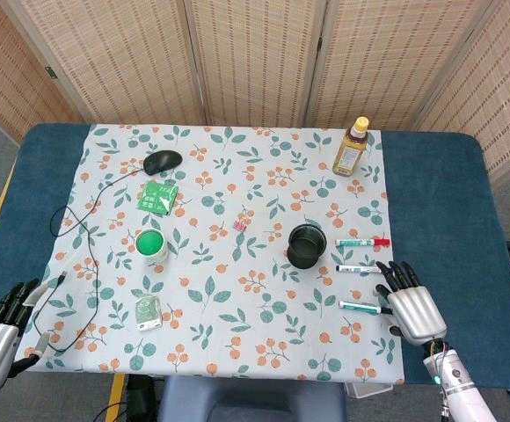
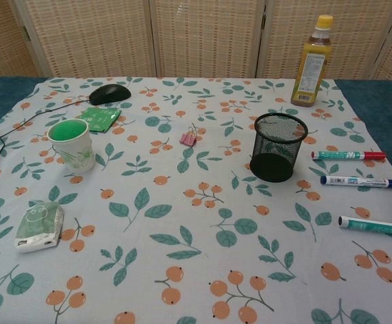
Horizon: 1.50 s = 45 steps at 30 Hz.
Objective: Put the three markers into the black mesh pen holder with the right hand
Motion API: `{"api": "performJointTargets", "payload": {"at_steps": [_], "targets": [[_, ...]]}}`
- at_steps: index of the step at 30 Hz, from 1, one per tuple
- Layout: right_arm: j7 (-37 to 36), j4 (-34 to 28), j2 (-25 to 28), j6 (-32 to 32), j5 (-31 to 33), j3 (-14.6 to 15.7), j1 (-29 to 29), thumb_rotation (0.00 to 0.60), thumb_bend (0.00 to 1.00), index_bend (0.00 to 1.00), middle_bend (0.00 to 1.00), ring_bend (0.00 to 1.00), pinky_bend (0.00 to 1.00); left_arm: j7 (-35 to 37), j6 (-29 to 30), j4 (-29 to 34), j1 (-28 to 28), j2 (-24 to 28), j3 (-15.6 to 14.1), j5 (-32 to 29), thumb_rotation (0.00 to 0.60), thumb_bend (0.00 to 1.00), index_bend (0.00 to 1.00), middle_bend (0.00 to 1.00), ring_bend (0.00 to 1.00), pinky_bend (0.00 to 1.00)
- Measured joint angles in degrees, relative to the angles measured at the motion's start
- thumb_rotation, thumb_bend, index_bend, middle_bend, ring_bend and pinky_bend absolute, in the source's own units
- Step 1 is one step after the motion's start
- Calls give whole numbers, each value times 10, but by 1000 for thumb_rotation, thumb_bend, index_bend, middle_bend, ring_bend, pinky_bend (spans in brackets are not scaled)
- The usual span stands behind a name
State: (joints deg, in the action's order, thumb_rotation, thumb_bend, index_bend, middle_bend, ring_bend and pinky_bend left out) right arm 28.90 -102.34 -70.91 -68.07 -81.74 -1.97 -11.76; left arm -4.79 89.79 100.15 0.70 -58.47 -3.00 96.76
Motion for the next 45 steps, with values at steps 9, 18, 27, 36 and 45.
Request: {"api": "performJointTargets", "payload": {"at_steps": [9,18,27,36,45], "targets": [[114,-9,-82,-16,79,0,-1,600,273,367,40,0,0,32,7,-4,-2,13,-3,7,600,448,17,74,58,223],[136,23,-138,-17,132,-19,-21,600,280,381,43,0,0,52,19,-8,-5,21,-6,16,600,448,42,74,58,223],[137,56,-170,4,181,-34,-50,600,287,416,54,0,0,70,24,-14,-5,25,-3,14,600,448,36,74,58,223],[138,78,-187,16,209,-37,-73,600,296,452,64,0,0,80,32,-19,-7,27,-2,16,600,448,30,74,58,223],[144,95,-199,23,233,-31,-89,600,321,569,115,0,0,86,44,-23,-12,27,-1,19,600,448,25,74,58,223]]}}
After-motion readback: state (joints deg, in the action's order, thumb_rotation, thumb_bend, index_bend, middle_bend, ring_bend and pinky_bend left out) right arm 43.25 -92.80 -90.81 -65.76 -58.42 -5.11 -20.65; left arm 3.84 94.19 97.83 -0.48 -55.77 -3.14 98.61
